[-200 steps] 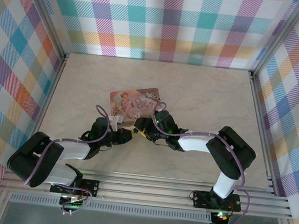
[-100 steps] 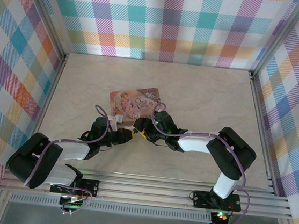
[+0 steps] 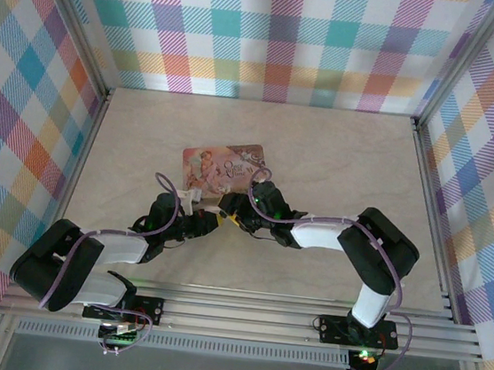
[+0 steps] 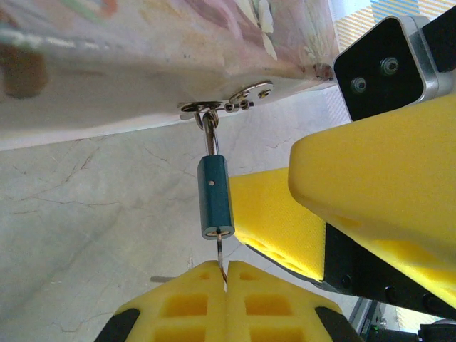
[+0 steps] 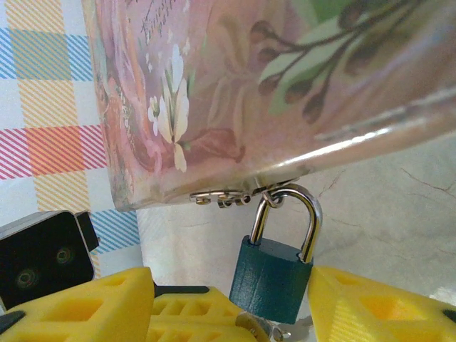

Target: Unlock the padlock with the key

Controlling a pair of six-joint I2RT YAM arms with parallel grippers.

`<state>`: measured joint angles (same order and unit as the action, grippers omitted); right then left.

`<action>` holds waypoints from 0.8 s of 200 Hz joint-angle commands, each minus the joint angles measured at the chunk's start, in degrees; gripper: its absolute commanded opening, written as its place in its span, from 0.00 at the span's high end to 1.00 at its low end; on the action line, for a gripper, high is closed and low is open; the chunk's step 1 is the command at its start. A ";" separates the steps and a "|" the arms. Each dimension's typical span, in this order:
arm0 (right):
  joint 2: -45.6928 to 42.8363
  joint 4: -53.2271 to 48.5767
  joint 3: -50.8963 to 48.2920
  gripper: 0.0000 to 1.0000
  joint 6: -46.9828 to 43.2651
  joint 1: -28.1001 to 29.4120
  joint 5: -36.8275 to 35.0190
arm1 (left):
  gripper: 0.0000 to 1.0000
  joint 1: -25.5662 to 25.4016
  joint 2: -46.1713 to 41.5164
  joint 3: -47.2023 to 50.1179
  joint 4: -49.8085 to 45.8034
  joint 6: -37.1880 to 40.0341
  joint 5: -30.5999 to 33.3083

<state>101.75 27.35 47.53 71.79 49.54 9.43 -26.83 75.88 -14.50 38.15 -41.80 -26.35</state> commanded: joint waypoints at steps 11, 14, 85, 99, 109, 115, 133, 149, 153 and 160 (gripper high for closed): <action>3.85 -15.03 -1.91 0.38 6.03 1.09 4.17 | 1.00 0.20 -0.94 -1.41 6.08 -0.32 -1.78; 3.81 -15.34 -1.99 0.38 6.08 1.09 4.11 | 1.00 0.22 -0.91 -1.36 6.06 -0.37 -1.83; 5.59 -12.61 -0.71 0.45 6.51 1.18 7.87 | 1.00 0.43 -0.25 -0.45 7.54 -0.56 -1.66; 6.12 -12.09 -0.31 0.49 6.79 1.38 8.74 | 1.00 0.38 -0.09 -0.13 7.96 -0.68 -1.60; 6.27 -11.51 -0.45 0.54 7.25 1.44 8.85 | 1.00 0.39 0.02 0.00 8.23 -0.67 -1.60; 6.27 -11.23 -0.45 0.57 7.49 1.44 8.94 | 1.00 0.46 -0.02 0.00 8.24 -0.69 -1.68; 6.12 -11.10 -0.59 0.59 8.05 1.52 9.19 | 1.00 0.46 -0.17 0.16 8.28 -0.74 -1.60; 6.09 -11.51 -0.67 0.50 8.61 1.48 9.86 | 1.00 0.55 -0.31 0.16 8.42 -0.75 -1.77; 6.09 -11.82 -0.70 0.46 8.75 1.52 9.90 | 1.00 0.63 -0.31 0.18 8.39 -0.80 -1.78; 6.09 -12.34 -0.85 0.42 8.72 1.57 9.99 | 1.00 0.72 -0.34 0.18 8.33 -0.77 -1.92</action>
<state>103.35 27.09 49.50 71.92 49.47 10.31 -26.46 75.90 -14.37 41.10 -42.68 -26.50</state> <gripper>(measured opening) 0.524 0.041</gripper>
